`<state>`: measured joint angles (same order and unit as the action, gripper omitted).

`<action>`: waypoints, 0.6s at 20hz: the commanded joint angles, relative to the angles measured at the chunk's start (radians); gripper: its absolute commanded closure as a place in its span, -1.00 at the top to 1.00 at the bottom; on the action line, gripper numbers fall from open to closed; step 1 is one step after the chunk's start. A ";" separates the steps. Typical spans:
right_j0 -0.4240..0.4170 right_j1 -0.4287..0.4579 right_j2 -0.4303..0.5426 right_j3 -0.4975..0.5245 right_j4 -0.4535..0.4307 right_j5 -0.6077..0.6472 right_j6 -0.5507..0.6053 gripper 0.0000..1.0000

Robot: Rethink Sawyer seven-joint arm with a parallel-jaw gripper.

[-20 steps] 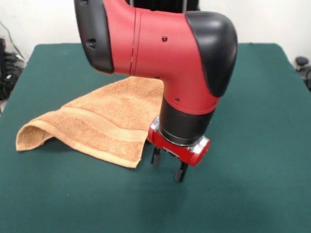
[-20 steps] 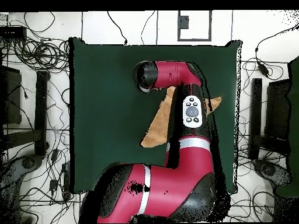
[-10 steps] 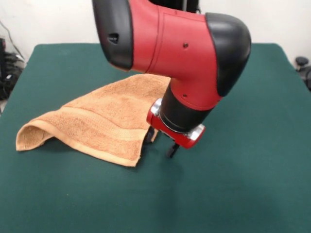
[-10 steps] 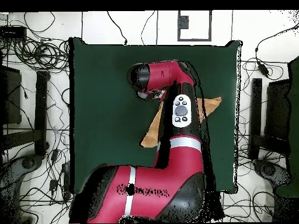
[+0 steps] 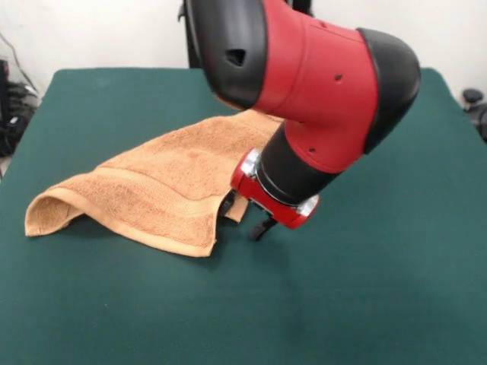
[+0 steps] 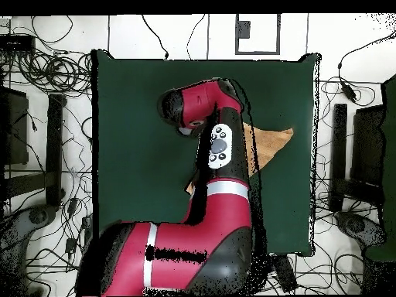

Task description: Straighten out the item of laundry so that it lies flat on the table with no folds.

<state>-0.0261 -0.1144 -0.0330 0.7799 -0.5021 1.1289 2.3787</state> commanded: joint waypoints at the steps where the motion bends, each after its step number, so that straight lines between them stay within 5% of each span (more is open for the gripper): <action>1: 0.047 0.066 0.012 0.042 -0.092 -0.026 -0.168 1.00; 12: 0.041 0.097 0.006 0.039 -0.110 -0.107 -0.111 1.00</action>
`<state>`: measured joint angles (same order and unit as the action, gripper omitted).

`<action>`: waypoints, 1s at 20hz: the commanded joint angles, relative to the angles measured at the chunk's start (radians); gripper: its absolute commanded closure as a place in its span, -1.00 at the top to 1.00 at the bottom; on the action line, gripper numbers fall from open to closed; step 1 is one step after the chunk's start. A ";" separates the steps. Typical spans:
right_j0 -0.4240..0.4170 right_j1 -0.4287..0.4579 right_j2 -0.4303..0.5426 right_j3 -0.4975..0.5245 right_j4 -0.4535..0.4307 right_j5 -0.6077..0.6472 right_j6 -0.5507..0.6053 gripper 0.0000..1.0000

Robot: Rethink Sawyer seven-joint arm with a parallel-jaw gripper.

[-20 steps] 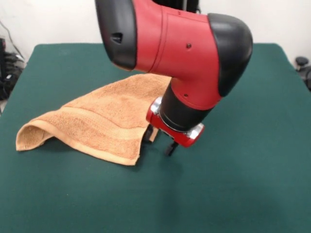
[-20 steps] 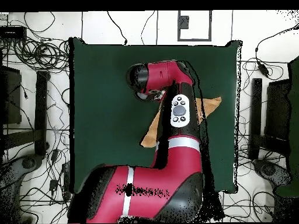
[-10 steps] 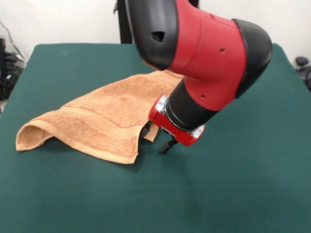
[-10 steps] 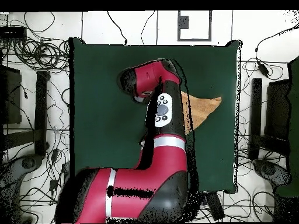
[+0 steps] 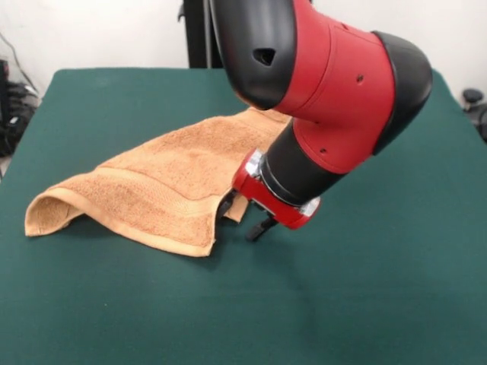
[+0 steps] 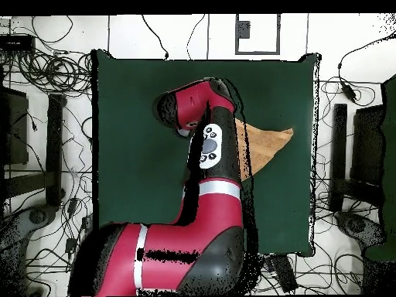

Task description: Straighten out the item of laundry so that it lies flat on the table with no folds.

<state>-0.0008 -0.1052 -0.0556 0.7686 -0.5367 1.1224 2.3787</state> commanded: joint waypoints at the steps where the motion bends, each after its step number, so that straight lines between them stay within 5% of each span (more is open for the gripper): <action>1: 0.022 0.093 0.021 0.048 -0.081 -0.101 -0.097 1.00; 7: 0.054 0.125 -0.022 0.021 -0.123 -0.134 -0.016 1.00; 20: 0.028 0.111 -0.027 0.069 -0.150 -0.221 -0.043 1.00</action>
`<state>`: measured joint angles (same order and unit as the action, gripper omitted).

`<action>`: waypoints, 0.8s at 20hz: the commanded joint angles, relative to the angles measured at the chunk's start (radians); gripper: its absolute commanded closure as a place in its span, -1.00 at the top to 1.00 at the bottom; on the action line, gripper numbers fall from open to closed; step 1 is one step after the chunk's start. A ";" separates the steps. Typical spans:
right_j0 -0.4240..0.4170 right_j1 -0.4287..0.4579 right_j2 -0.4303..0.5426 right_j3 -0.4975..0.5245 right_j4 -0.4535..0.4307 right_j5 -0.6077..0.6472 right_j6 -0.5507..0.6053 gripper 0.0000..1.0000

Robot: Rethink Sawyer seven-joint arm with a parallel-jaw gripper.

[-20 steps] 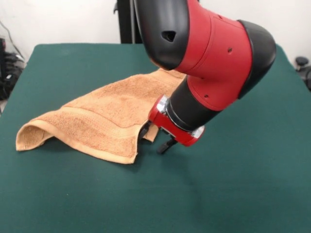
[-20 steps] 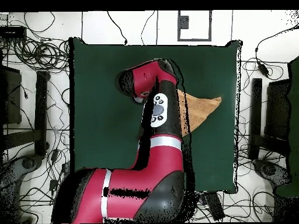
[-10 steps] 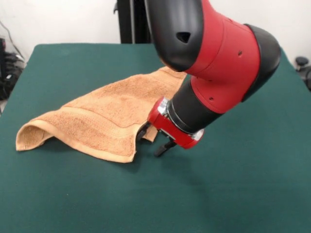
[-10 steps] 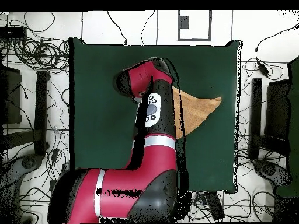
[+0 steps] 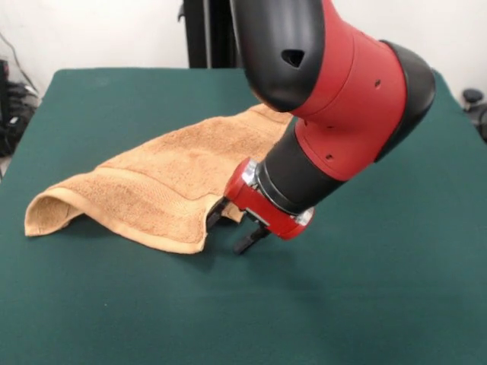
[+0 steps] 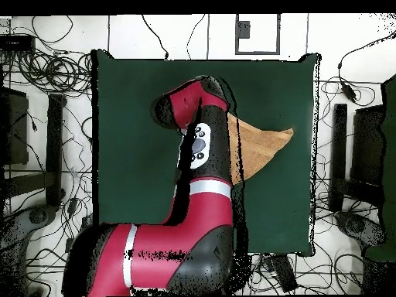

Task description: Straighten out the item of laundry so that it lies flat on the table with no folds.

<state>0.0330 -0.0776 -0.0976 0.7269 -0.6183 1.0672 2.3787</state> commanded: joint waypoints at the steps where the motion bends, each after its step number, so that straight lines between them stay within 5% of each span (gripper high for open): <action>1: -0.004 0.084 0.007 0.115 -0.074 -0.173 -0.027 1.00; 6: -0.071 0.071 0.052 0.151 -0.032 -0.194 -0.118 1.00; 16: -0.194 0.036 0.149 0.237 0.119 -0.009 -0.297 1.00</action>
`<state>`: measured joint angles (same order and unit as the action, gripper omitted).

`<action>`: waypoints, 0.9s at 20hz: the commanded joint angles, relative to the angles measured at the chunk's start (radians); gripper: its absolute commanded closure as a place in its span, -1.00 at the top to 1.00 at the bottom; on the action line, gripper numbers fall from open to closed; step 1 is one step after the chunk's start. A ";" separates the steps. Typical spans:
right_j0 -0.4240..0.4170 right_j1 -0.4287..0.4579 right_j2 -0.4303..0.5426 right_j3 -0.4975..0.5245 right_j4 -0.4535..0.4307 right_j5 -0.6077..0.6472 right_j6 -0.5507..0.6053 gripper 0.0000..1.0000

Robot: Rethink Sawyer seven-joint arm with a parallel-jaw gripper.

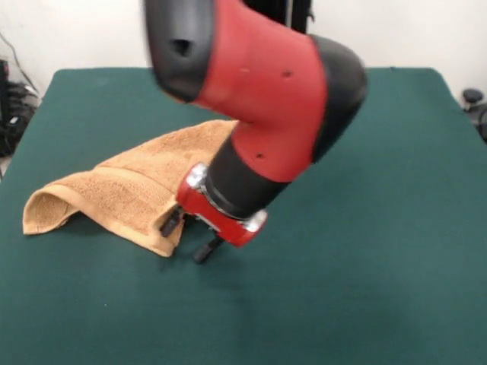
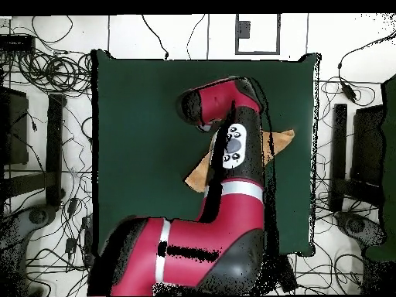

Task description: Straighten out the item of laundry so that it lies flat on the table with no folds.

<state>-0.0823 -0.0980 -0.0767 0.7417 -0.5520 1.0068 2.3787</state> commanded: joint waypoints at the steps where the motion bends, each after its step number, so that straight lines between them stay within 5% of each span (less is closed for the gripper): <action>1: -0.086 0.050 0.133 0.235 0.062 0.066 -0.310 1.00; 18: -0.132 0.078 0.182 0.211 0.058 0.078 -0.378 1.00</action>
<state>-0.2029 -0.1292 -0.0337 0.7946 -0.4963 1.0121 2.3787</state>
